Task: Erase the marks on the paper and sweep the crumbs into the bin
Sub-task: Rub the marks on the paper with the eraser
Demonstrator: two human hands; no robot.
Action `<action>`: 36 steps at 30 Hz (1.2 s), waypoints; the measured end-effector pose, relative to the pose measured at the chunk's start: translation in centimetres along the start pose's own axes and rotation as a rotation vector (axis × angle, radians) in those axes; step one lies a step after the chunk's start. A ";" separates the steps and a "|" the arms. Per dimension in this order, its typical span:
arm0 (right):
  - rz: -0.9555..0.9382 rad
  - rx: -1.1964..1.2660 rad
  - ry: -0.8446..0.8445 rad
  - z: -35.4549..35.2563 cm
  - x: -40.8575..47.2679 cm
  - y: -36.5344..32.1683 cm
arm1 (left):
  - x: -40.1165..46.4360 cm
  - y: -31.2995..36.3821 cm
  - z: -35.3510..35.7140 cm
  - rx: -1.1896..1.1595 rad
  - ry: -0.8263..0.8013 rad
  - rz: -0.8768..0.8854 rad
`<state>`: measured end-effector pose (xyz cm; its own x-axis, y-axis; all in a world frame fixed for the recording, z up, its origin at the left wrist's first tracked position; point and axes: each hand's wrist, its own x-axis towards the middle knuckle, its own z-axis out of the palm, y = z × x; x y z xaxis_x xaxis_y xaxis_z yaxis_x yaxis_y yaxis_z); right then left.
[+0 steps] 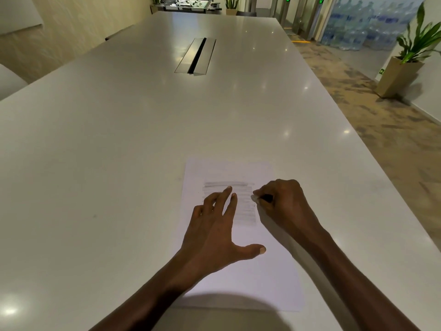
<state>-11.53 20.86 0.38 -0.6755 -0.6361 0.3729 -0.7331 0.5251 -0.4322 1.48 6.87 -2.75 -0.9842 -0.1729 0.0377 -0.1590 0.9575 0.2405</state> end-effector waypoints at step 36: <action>-0.036 -0.008 0.060 0.7 1.7 1.1 | 0.1 0.0 0.0 0.007 0.007 0.012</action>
<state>-13.47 19.98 -0.01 -0.6518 -0.6198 0.4369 -0.7576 0.5068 -0.4113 1.35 6.80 -2.74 -0.9855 -0.1628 0.0470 -0.1476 0.9612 0.2331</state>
